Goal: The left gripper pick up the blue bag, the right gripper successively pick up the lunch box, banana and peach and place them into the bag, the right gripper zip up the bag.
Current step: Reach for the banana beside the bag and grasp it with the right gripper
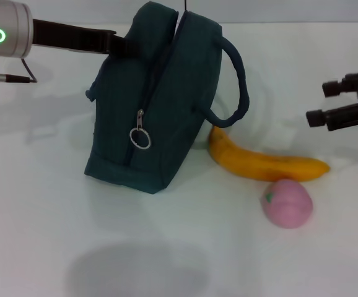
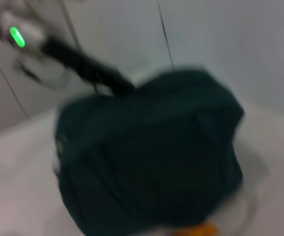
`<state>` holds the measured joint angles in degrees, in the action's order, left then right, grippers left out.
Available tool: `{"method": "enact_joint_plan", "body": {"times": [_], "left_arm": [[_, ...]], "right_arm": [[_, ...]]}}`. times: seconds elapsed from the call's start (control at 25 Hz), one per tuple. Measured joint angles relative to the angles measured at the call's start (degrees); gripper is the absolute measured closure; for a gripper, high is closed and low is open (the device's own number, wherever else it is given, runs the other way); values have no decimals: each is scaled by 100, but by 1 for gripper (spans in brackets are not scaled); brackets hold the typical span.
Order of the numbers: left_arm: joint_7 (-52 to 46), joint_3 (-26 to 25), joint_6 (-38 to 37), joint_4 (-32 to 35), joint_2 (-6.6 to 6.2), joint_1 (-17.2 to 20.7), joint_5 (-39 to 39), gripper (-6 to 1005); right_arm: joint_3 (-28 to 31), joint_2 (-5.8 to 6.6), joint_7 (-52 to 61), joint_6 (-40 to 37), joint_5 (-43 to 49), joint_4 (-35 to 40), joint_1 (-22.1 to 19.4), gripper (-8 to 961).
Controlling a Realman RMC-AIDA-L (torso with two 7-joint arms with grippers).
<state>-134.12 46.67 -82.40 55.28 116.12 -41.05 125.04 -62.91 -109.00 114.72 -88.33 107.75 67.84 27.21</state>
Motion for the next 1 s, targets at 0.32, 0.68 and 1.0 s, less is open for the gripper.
{"method": "enact_joint_plan", "body": {"times": [0.32, 0.68, 1.0], "left_arm": [[0, 0, 6, 1, -1, -6, -101, 945], [0, 13, 6, 1, 13, -26, -149, 945], [14, 11, 5, 1, 22, -4, -184, 944]], "right_arm": [[-23, -383, 1075, -467, 2077, -124, 1177, 66], [-350, -619, 1558, -565, 2458, -871, 2123, 67], [-1011, -640, 1895, -145, 2686, -1243, 2350, 68]]}}
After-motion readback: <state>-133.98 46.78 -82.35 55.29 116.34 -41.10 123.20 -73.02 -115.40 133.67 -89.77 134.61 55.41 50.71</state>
